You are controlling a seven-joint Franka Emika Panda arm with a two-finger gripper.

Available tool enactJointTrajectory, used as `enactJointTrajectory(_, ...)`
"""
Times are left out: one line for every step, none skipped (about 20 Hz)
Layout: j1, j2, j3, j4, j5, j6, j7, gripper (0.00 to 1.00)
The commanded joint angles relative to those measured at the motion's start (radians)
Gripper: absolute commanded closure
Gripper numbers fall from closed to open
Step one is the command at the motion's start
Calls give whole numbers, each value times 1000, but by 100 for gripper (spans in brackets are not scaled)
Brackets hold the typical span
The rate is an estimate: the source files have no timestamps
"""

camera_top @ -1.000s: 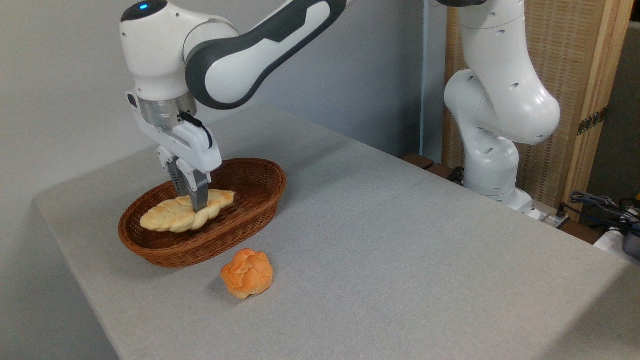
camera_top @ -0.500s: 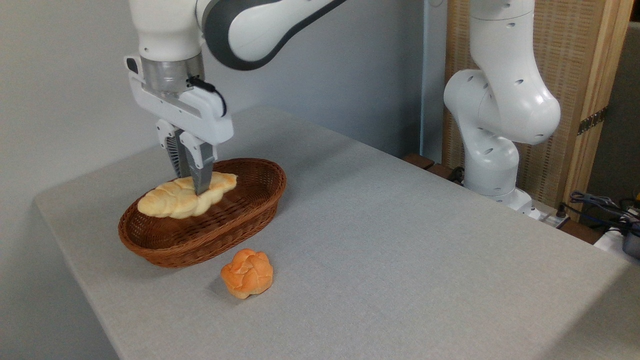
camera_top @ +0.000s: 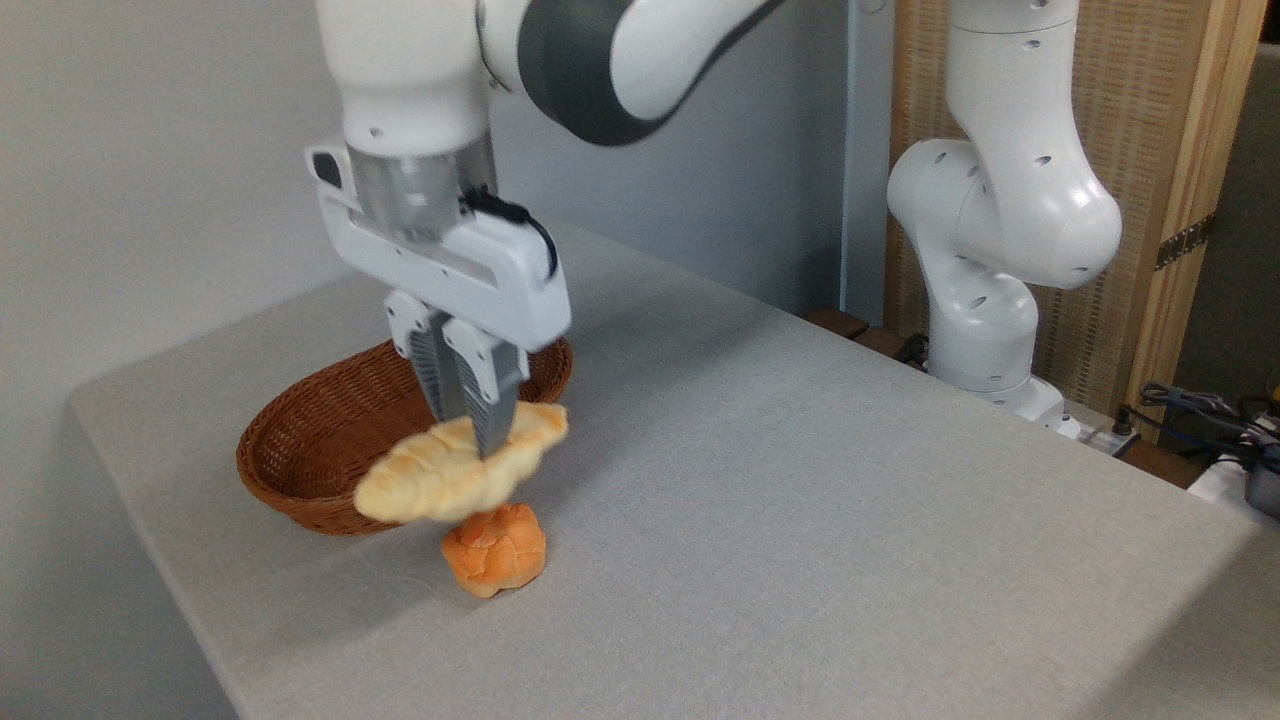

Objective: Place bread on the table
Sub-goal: 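Carry the bread roll past the basket rim and lower it onto the table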

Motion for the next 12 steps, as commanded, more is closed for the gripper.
enactJointTrajectory(-10, -3, 64, -46, -12, -6, 91, 66)
enactJointTrajectory(-10, 0, 78, -56, -10, -6, 110, 63)
enactJointTrajectory(-10, 9, 88, -60, -9, -6, 126, 57)
enactJointTrajectory(-9, 15, 93, -65, -6, -4, 130, 29)
enactJointTrajectory(-9, 21, 105, -71, 0, 2, 130, 4)
enactJointTrajectory(-9, 23, 122, -71, 10, 3, 130, 0)
enactJointTrajectory(-9, 30, 128, -73, 11, 2, 131, 0)
enactJointTrajectory(-9, 35, 128, -73, 11, 2, 131, 0)
enactJointTrajectory(-9, 40, 128, -73, 11, 2, 131, 0)
enactJointTrajectory(-10, 43, 128, -73, 11, 2, 131, 0)
enactJointTrajectory(-10, 43, 127, -73, 11, 2, 131, 0)
enactJointTrajectory(-12, 44, 125, -71, 10, 2, 130, 0)
